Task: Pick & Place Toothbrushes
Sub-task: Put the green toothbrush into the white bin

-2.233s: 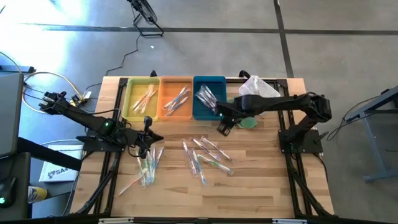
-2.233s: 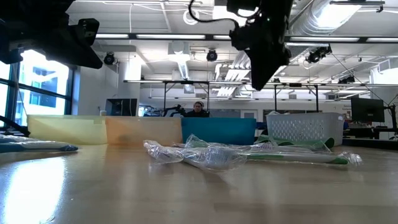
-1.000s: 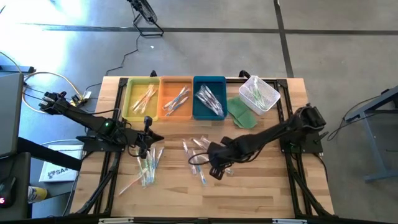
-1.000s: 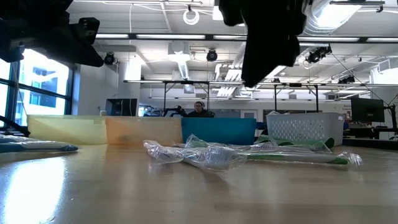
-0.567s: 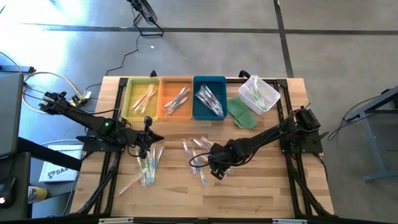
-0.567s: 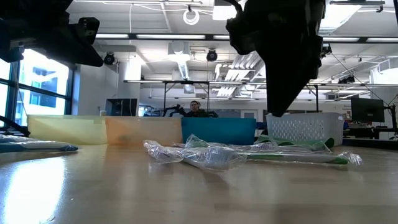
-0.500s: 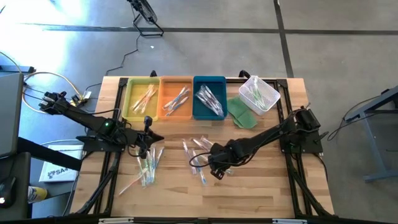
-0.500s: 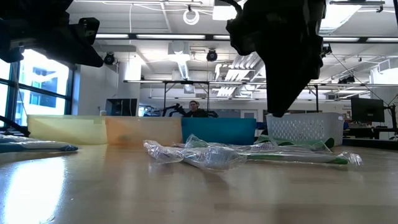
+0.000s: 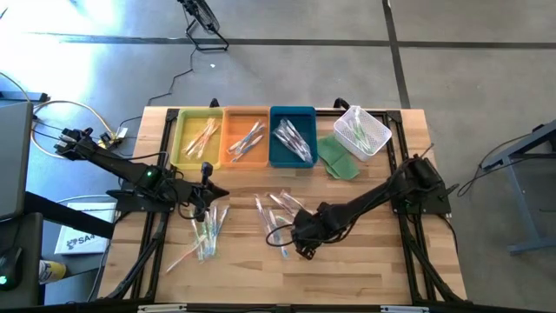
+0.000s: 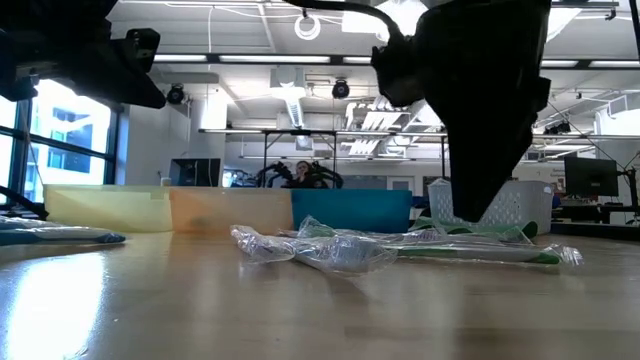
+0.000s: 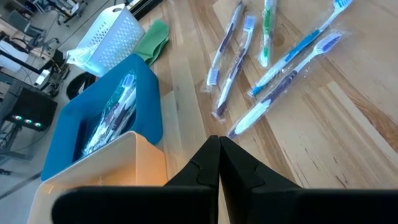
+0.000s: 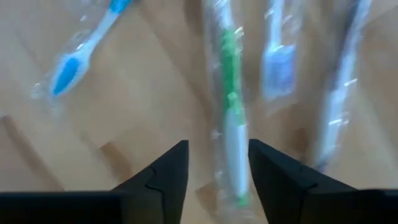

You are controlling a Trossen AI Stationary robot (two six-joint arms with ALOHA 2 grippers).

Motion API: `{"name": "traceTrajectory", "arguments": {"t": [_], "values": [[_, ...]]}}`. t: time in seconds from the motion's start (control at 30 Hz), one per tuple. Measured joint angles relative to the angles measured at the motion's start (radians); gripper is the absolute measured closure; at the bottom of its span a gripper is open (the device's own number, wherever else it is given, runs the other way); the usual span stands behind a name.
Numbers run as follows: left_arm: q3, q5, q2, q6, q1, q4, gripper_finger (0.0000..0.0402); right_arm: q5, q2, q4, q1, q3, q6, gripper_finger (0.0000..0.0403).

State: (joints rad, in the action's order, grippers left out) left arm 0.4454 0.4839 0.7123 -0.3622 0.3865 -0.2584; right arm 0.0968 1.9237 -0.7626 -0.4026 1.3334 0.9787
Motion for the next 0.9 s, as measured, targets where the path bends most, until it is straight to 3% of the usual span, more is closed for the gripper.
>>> {"name": "traceTrajectory", "arguments": {"t": [0.17, 0.9], "values": [[0.000, 0.005, 0.000, 0.000, 0.000, 0.001, 0.0398, 0.025, 0.011, -0.001, -0.003, 0.001, 0.038, 0.0227], [0.000, 0.008, 0.000, 0.000, 0.000, 0.001, 0.0398, 0.042, 0.093, 0.019, -0.004, 0.002, 0.050, 0.0255]]}}
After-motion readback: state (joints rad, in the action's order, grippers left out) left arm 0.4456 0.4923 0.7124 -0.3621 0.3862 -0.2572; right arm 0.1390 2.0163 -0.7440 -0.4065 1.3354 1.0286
